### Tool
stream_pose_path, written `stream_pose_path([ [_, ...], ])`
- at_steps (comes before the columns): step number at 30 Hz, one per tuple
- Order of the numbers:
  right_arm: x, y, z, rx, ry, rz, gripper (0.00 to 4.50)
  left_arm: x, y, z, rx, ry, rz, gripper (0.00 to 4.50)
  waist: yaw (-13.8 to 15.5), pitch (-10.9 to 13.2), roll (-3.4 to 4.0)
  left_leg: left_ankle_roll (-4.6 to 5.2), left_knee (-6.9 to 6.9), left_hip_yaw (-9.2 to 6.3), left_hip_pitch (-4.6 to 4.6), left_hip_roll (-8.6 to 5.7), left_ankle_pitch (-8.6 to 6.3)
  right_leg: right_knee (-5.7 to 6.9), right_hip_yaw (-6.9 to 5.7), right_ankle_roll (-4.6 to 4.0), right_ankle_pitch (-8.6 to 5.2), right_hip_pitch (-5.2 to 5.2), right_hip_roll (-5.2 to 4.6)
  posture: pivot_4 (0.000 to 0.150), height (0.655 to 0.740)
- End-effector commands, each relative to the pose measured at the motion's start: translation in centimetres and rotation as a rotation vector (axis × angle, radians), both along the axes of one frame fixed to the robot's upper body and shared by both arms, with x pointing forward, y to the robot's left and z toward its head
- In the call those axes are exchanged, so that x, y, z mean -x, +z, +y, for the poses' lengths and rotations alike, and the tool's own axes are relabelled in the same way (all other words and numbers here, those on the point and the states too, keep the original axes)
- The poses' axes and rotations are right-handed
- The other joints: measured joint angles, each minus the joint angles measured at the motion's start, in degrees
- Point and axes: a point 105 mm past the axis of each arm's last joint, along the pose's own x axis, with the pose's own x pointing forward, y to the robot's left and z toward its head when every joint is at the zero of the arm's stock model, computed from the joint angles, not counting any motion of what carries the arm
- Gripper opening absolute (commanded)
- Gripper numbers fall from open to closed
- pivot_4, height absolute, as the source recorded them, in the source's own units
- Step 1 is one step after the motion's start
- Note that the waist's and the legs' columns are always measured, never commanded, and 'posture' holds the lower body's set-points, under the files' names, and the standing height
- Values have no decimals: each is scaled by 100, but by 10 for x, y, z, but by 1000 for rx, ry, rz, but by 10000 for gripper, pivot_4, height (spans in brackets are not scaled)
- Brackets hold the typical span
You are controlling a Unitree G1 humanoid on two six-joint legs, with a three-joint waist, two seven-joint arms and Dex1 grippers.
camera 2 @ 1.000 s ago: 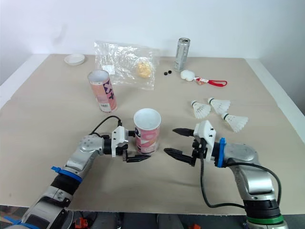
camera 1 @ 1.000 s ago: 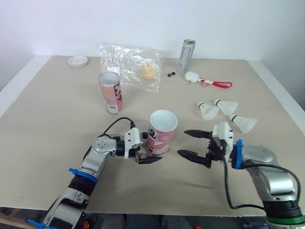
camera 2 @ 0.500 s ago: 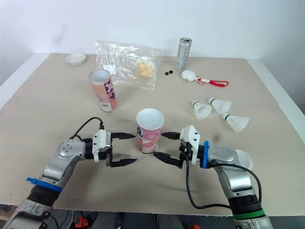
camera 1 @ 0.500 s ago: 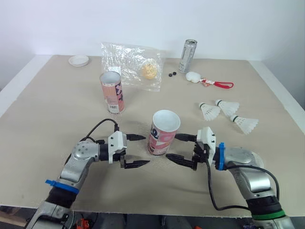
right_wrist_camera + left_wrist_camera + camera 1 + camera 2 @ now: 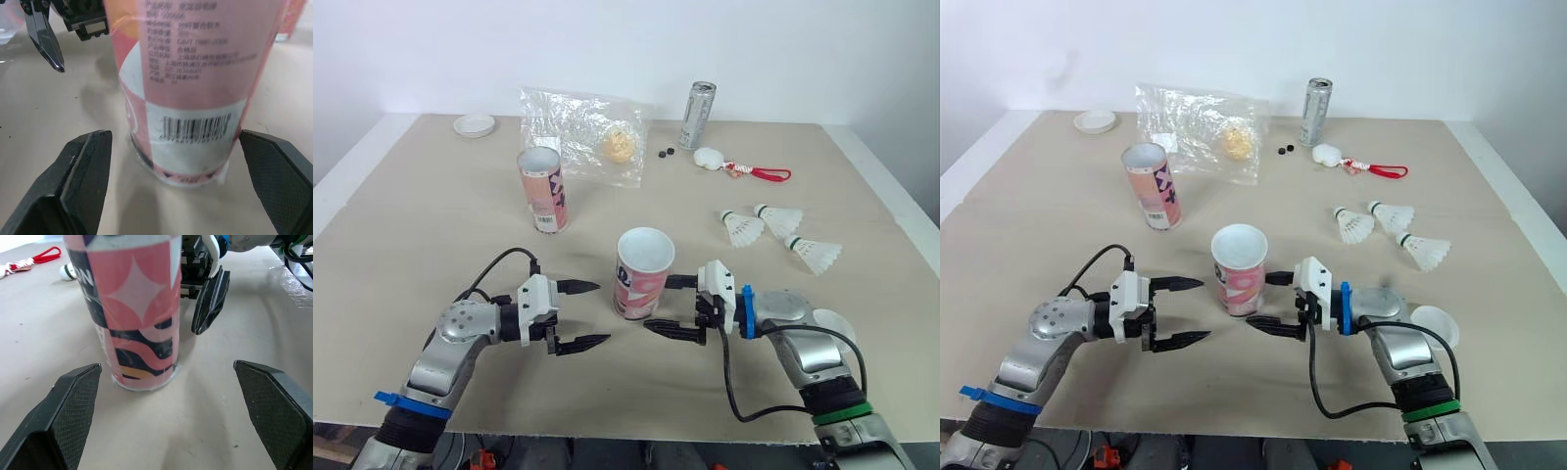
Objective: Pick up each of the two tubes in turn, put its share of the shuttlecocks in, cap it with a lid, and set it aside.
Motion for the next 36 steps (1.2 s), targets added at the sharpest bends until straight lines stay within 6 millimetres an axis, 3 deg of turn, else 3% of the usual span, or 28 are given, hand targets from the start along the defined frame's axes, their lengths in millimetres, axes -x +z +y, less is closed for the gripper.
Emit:
stream_pose_path([
  [1, -3, 5, 7, -5, 40, -35, 44160, 6, 9, 3, 10, 1, -26, 45000, -1, 1, 0, 0, 0, 0, 0, 0, 0, 0, 0, 0, 0, 0, 0, 1500, 7400],
  [26, -7, -3, 49, -30, 102, -17, 44160, 1, 3, 1, -6, 16, -12, 45000, -1, 0, 0, 0, 4, 1, 3, 3, 1, 7, -2, -9, 9, -1, 3, 1500, 7400],
  [36, -4, -9, 57, -32, 96, -8, 44160, 0, 2, 1, -10, 23, -15, 45000, -1, 0, 0, 0, 7, 1, 3, 4, 1, 8, -2, -10, 10, 0, 4, 1500, 7400],
])
